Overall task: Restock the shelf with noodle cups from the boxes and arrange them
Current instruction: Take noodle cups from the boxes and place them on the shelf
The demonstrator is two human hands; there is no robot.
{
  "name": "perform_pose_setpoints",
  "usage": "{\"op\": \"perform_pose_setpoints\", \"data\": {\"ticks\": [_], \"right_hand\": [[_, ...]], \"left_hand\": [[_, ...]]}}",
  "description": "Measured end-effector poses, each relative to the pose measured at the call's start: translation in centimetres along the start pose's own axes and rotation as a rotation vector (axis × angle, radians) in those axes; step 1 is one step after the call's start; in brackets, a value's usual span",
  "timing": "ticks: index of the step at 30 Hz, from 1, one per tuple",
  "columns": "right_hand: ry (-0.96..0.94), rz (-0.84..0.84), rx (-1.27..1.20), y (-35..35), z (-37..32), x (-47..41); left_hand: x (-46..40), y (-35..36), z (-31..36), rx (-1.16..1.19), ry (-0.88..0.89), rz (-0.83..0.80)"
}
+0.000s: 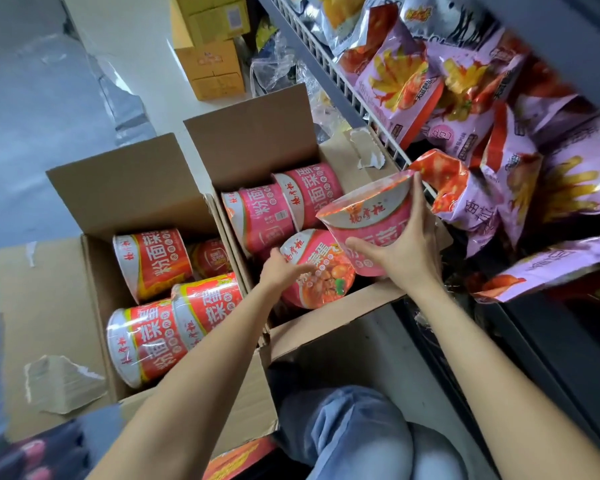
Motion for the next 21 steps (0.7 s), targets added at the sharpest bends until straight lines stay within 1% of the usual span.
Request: {"op": "perform_pose_setpoints", "data": {"ticks": [2, 5, 7, 9, 11, 14, 16, 17, 19, 21], "right_hand": [[-0.006, -0.007, -0.013, -0.1, -0.1, -0.2], [-0.010, -0.015, -0.001, -0.3, -0.4, -0.1], [-0.032, -0.011, 0.030, -0.6, -0.7, 0.0], [-0.043, -0.009, 0.067, -0.8, -0.8, 0.2], [-0.063, 0.001, 0.088, -1.2, -0.8, 0.4], [-0.085, 0.032, 0.064, -1.7, -0.7, 1.0], [-0.084, 0.051, 0.057, -2.1, -0.5, 1.2], [-0.080, 0.057, 0.063, -2.1, -0.3, 1.3], [-0.066, 0.062, 0.073, -2.1, 0.2, 1.4], [-0.046, 0.060, 0.069, -2.1, 0.6, 1.5]], "left_hand": [[-0.1, -0.7, 0.0, -0.056, 0.068, 0.028], [1.4, -1.6, 1.8, -0.126, 0.289, 0.095], [1.9, -1.9, 2.5, -0.176, 0.377, 0.079], [1.8, -1.7, 2.1, -0.152, 0.344, -0.030], [1.4, -1.5, 1.5, -0.023, 0.257, -0.135], [1.9, -0.6, 1.8, 0.128, 0.199, -0.177], [1.7, 0.4, 2.0, 0.089, 0.230, -0.167], [2.0, 0.7, 1.8, 0.066, 0.215, -0.163], [2.1, 1.5, 1.1, 0.113, 0.171, -0.195], [2.6, 2.1, 1.3, 0.196, 0.219, -0.241]]}}
Point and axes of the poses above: each hand's wrist, its own x-axis away from the middle knuckle, its own y-axis out of the palm, z = x × y, the point moved 7 cm from there along -x, towards the middle knuckle, and after that the axes turned 4 degrees about -z, right-handed, at the moved point
